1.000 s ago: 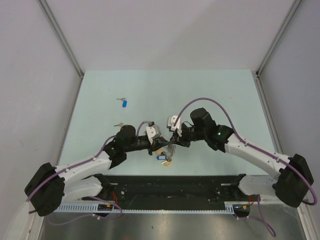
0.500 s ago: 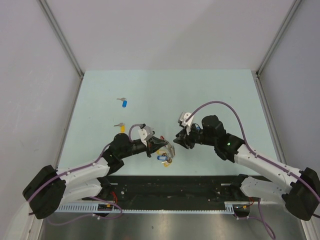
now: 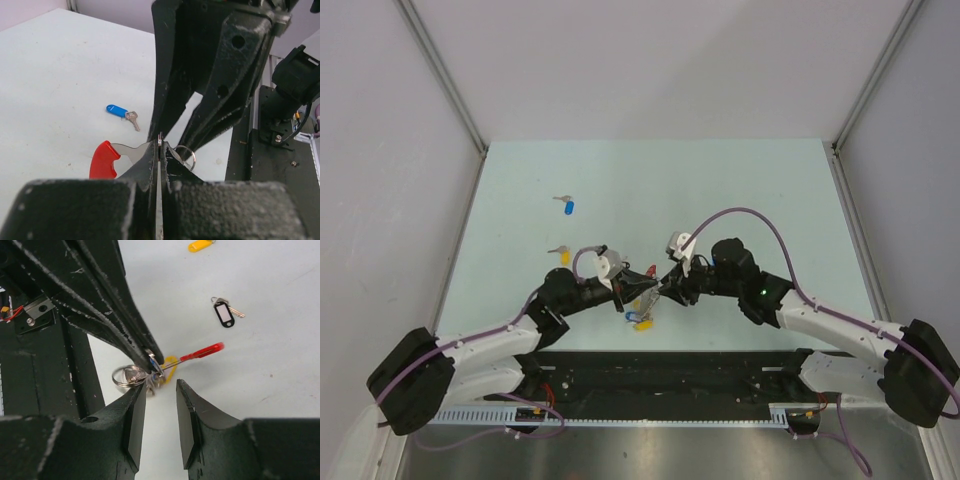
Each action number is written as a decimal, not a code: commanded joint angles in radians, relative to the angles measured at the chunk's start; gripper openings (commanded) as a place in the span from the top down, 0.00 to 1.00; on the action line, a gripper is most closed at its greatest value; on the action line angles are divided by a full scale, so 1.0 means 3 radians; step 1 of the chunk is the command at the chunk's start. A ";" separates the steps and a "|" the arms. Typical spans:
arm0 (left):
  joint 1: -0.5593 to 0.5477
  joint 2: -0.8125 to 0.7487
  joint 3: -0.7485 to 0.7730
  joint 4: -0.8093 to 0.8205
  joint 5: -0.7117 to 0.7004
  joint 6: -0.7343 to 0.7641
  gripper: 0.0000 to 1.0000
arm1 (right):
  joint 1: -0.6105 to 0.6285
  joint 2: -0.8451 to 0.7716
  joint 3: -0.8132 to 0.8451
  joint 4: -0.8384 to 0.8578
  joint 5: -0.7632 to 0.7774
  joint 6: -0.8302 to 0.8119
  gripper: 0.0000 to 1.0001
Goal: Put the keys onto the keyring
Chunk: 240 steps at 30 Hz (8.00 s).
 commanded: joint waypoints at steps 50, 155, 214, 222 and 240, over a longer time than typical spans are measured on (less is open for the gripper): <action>-0.0064 0.0185 -0.0180 0.1261 0.0015 -0.0525 1.00 | -0.0068 -0.0397 -0.0805 0.1866 0.0300 0.1144 0.59; -0.0146 0.0129 0.0838 -0.1567 0.0490 0.0825 0.97 | -0.0390 0.0166 0.0821 -0.1171 -0.1177 -0.1141 1.00; 0.0140 -0.0510 -0.0103 -0.0667 -0.0415 0.0447 1.00 | -0.0487 0.2421 0.1966 -0.2633 0.2504 -0.0436 0.65; 0.0140 -0.0521 -0.0093 -0.0677 -0.0353 0.0452 1.00 | -0.0420 0.2666 0.2120 -0.2854 0.2714 -0.0441 0.66; 0.0140 -0.0505 -0.0077 -0.0692 -0.0282 0.0442 1.00 | -0.0288 0.2937 0.2171 -0.2746 0.3000 -0.0717 0.69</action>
